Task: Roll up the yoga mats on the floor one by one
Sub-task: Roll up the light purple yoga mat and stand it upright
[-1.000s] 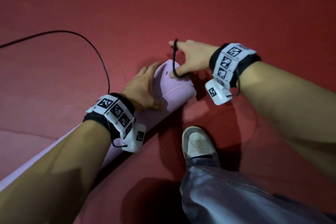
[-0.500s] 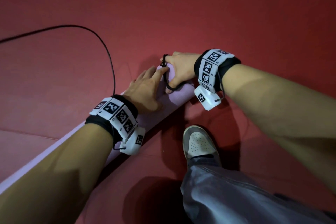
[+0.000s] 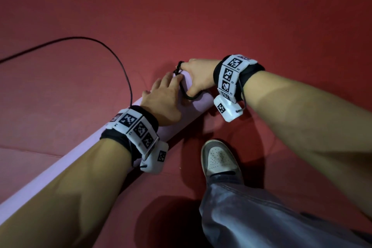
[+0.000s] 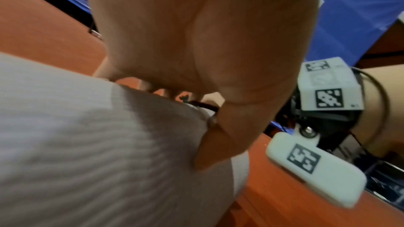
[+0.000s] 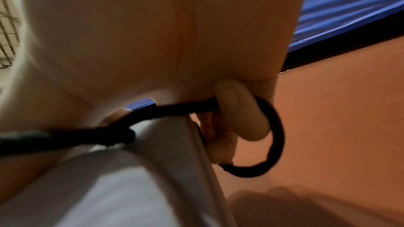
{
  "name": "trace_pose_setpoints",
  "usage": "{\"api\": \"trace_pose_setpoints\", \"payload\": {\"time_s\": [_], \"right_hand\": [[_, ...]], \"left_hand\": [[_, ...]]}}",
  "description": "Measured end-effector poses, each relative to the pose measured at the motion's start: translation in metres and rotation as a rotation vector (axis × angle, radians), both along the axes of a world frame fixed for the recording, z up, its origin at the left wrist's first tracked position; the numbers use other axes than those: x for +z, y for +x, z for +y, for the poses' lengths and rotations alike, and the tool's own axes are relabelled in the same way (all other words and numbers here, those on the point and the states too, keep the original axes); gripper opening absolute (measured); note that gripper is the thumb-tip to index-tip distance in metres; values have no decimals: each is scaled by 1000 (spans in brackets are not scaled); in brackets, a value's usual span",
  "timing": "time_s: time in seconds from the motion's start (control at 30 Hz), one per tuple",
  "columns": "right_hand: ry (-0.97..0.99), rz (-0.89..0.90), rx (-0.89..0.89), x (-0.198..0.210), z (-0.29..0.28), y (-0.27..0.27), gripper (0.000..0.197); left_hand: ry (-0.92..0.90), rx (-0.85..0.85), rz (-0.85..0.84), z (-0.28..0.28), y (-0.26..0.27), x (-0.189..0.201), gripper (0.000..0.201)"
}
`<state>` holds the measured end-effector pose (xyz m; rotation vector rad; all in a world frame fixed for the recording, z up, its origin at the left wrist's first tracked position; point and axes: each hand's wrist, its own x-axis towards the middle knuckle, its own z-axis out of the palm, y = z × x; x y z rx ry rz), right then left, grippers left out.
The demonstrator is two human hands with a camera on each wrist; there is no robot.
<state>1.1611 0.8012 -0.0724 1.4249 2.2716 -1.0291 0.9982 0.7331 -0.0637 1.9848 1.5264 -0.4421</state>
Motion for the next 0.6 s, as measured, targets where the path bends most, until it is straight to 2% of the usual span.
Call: {"api": "trace_pose_setpoints", "payload": {"time_s": [0.13,0.2,0.4,0.6], "right_hand": [[8,19,-2,-1,2,1,57],[1,33,-15,-2,3,0,56],[-38,44,-35,-1,2,0,64],[23,71,-58,3,1,6,72]], "left_hand": [[17,19,138,-10,16,-9,141],[76,43,171,-16,20,-14,149],[173,113,75,-13,16,-18,138],[200,169,-16,-8,9,-10,125]]}}
